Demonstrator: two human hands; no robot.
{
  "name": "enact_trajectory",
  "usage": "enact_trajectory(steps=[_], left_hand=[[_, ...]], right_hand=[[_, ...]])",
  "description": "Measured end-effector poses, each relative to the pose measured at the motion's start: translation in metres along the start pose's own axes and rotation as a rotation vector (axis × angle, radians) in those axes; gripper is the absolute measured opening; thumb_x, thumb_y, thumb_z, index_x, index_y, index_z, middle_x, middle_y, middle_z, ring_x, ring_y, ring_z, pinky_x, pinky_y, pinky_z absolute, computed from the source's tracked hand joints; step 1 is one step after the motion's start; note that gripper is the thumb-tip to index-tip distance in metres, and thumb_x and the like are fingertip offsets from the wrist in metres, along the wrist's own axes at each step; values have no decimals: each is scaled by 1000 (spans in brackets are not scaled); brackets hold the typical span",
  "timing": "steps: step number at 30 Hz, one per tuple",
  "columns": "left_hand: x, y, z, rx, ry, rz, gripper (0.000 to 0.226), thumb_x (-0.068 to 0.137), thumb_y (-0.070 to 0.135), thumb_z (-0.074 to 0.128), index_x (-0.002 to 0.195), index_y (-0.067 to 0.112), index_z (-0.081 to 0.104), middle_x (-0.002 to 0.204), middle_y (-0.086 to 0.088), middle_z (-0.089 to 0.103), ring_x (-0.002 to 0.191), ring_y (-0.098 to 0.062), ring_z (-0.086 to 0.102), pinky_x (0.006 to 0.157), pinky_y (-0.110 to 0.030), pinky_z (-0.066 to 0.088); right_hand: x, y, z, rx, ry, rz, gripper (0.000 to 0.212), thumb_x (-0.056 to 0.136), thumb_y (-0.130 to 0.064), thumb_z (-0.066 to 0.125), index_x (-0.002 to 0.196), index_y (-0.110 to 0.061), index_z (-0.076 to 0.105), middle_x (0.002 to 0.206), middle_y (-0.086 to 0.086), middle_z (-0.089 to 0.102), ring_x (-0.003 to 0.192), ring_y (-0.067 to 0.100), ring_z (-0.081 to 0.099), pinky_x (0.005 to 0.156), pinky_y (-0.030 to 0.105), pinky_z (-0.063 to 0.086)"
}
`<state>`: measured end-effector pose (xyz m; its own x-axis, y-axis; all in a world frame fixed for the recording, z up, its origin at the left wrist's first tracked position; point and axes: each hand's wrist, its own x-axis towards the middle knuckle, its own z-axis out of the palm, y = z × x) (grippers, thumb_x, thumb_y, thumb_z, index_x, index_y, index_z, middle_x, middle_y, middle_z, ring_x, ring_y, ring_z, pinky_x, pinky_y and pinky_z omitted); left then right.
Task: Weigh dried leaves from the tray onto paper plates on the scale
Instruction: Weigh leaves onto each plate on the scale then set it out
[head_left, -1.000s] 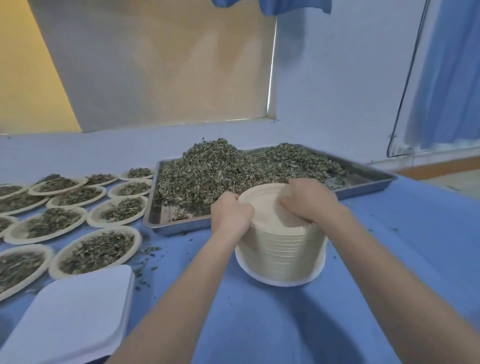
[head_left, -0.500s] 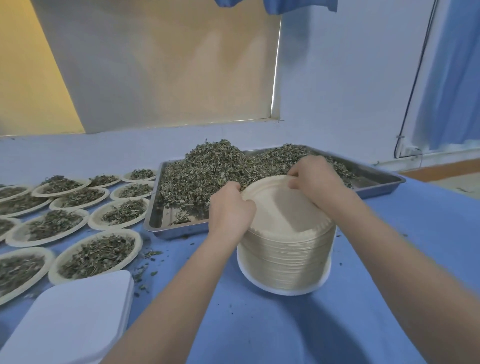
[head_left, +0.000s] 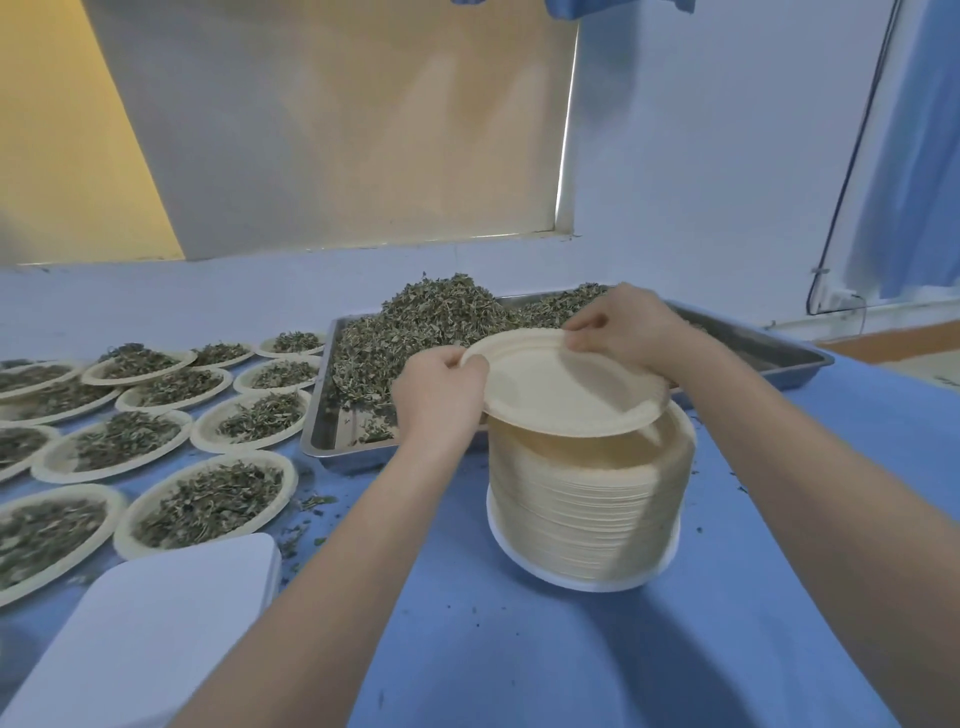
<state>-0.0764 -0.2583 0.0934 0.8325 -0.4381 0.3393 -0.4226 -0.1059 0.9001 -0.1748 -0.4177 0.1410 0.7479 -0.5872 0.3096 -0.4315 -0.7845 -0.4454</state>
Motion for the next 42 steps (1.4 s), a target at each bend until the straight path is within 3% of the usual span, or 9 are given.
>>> enact_trajectory(steps=[5,11,17,23,27,32,36,38,42], left_hand=[[4,-10,-53,-116,158,-66,22,78,10,61,66,29,64,67,14,57,69,-12,48,60,-26,35],[-2,-47,-154,-182,354,-192,11,70,5,72,71,16,72,86,-9,70,92,-32,66,83,-45,51],[-31,-100,-242,-90,440,-305,11,66,10,79,64,19,74,71,-7,70,72,-29,65,61,-32,50],[-38,-141,-257,-75,450,-352,18,67,11,81,57,25,73,83,0,73,90,-28,67,91,-46,52],[-42,-158,-252,-7,435,-366,12,69,20,81,72,26,71,88,9,70,95,-20,64,94,-45,49],[-48,-167,-255,-22,411,-393,16,73,22,78,87,24,72,94,4,70,97,-20,63,94,-45,48],[-54,-167,-261,-188,362,-342,8,81,26,69,87,27,73,98,1,72,99,-22,65,95,-48,48],[-55,-167,-261,-269,360,-328,9,85,28,64,92,29,68,102,1,70,104,-20,64,95,-45,48],[-60,-166,-255,-454,337,-326,22,84,37,63,104,32,59,119,5,61,112,-14,60,102,-42,43]], right_hand=[[9,-54,27,29,-41,-85,24,90,-19,65,112,-12,71,119,2,67,113,15,57,84,14,35],[3,-139,84,72,-129,-184,21,90,-24,64,106,-14,74,110,2,70,101,16,62,74,18,42],[-25,-199,165,116,-334,-203,33,88,-29,64,103,0,71,92,14,70,82,22,63,66,28,45],[-43,-206,217,39,-274,-232,29,92,-32,56,86,-10,75,85,7,72,90,24,65,64,25,43],[-43,-198,236,97,-256,-191,25,93,-29,56,92,-12,75,92,5,73,91,21,65,75,30,51],[-40,-196,238,299,-289,-155,42,94,-36,53,79,0,69,66,11,62,73,26,59,58,30,37],[-40,-191,238,566,-334,-27,45,92,-58,44,77,-22,67,94,1,67,101,23,60,86,34,44],[-42,-188,241,654,-327,11,57,92,-60,42,99,-10,68,106,9,67,106,28,60,98,43,44],[-46,-183,245,821,-348,96,48,92,-62,41,108,-21,61,110,1,65,102,19,61,102,45,42]])
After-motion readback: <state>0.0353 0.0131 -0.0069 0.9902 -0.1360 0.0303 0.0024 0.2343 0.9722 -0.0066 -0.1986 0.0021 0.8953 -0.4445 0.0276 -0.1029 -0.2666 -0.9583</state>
